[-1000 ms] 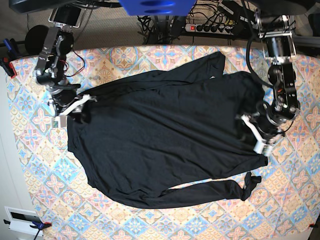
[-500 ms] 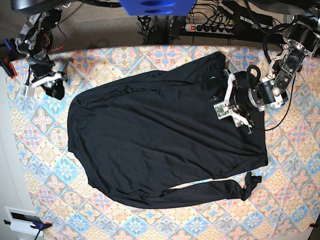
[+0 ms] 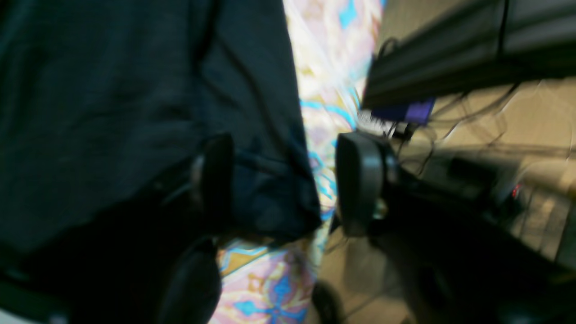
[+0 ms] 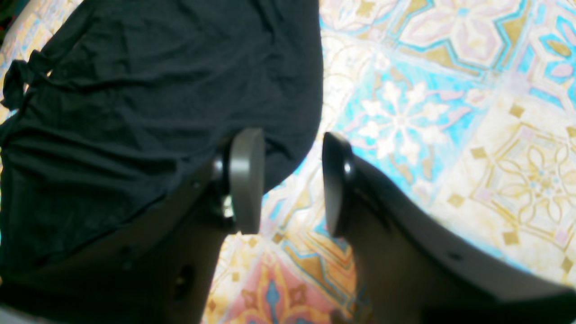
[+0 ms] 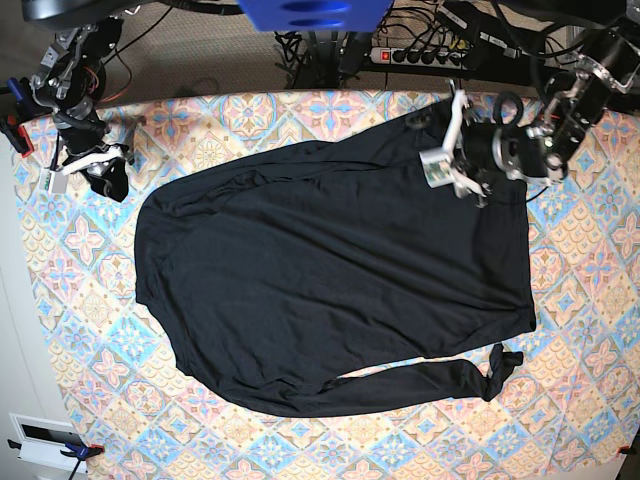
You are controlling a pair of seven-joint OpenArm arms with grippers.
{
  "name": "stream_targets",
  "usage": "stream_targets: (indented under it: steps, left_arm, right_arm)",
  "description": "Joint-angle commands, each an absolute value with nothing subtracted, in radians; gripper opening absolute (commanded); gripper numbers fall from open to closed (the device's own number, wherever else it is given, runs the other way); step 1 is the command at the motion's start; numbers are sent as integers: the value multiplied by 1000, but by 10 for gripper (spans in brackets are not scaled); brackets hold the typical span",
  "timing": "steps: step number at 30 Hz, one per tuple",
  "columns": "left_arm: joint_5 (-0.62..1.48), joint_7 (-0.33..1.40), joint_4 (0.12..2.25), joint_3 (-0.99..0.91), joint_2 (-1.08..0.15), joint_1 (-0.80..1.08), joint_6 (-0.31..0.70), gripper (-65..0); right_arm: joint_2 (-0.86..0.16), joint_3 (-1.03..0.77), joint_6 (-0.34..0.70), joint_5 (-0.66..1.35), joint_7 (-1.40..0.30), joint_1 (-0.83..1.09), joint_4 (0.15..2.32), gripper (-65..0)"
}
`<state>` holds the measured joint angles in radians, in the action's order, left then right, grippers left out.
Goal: Layout the t-shirt on the table in an organized manner, then fold the t-shirt properly
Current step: 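Grasp the shirt shoulder corner with the left gripper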
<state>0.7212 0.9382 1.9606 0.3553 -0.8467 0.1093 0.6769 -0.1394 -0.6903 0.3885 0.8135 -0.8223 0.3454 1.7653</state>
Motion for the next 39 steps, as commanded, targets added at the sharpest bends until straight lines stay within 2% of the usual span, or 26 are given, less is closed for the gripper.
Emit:
stream_targets:
  steps: [1, 4, 9, 14, 18, 28, 39]
  left_arm:
    - [777, 944, 1972, 312, -865, 116, 682, -219]
    - [846, 961, 1972, 228, -865, 134, 682, -165]
    - [777, 963, 1971, 223, -862, 150, 682, -209]
    - [576, 964, 1969, 223, -820, 174, 680, -271]
    - [452, 964, 1969, 223, -768, 202, 680, -295]
    - [410, 963, 1853, 320, -677, 143, 680, -294]
    - [407, 963, 1839, 375, -650, 113, 679, -294]
  right_arm:
    - [-154, -696, 395, 826, -806, 344, 1762, -445]
    - [-154, -691, 395, 826, -806, 343, 1738, -445]
    - [-154, -690, 395, 826, -805, 343, 1724, -445]
    - [-154, -688, 395, 826, -805, 338, 1724, -445]
    - [-154, -688, 395, 826, -805, 338, 1719, -445]
    - [-154, -688, 395, 826, -805, 338, 1690, -445]
    - [-151, -688, 395, 826, -805, 338, 1690, -445]
